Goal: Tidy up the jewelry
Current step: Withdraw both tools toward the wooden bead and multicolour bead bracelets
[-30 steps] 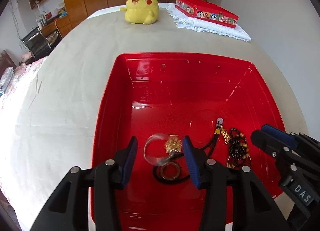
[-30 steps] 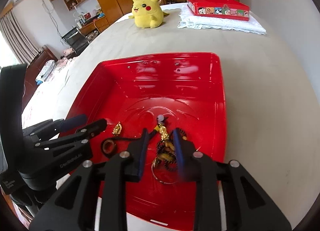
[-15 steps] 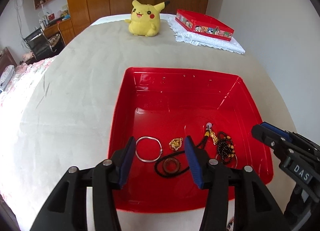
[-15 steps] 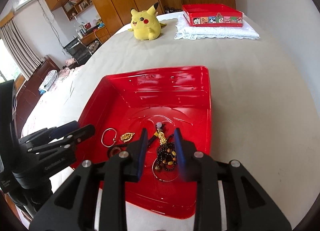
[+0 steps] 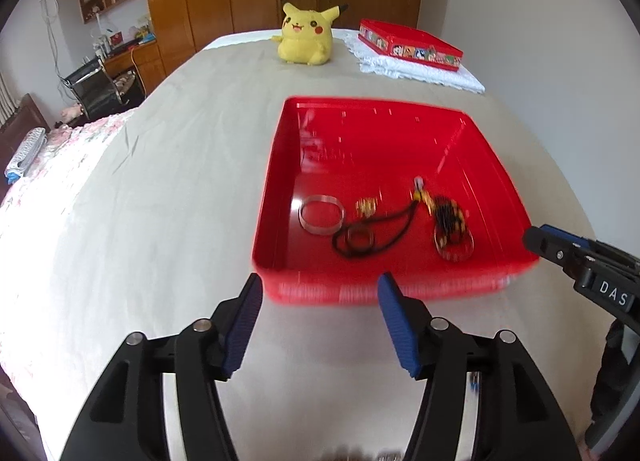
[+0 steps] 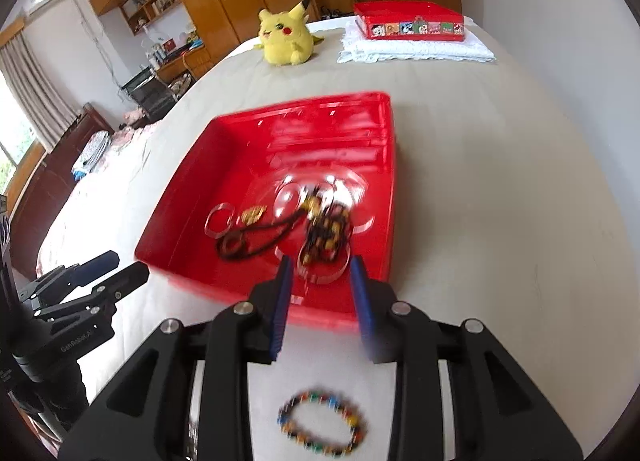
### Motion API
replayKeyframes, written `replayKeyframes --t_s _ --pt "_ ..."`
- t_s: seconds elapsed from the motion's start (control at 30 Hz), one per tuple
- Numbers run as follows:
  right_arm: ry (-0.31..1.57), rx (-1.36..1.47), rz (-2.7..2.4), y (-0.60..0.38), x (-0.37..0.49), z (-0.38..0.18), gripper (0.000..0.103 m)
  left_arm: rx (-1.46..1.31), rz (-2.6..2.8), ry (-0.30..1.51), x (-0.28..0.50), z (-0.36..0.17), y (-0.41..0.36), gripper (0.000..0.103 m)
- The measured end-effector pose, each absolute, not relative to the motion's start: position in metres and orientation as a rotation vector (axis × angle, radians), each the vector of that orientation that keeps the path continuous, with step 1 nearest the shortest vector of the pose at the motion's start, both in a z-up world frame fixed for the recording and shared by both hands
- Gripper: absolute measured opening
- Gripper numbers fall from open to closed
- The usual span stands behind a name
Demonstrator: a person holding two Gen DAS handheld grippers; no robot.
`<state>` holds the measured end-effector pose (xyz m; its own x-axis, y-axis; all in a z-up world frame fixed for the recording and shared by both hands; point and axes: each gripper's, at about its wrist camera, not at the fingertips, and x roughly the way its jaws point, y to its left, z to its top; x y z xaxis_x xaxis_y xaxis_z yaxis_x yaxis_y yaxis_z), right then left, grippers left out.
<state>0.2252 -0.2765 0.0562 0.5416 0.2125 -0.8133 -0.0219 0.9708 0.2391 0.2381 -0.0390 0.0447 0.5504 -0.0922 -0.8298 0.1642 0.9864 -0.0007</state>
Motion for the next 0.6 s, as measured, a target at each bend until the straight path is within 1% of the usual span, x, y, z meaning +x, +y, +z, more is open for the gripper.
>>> replayKeyframes --t_s 0.1,0.33,0.6 --pt "1.0 0.197 0.162 -0.269 0.205 0.055 0.03 0.077 -0.152 0.973 0.212 0.042 -0.033 0.065" --pt "1.007 0.176 0.201 -0.257 0.161 0.055 0.032 0.068 -0.157 0.93 0.17 0.049 -0.022 0.066" --pt "1.006 0.208 0.222 -0.258 0.124 0.048 0.038 0.04 -0.155 0.922 0.138 0.047 -0.005 0.067"
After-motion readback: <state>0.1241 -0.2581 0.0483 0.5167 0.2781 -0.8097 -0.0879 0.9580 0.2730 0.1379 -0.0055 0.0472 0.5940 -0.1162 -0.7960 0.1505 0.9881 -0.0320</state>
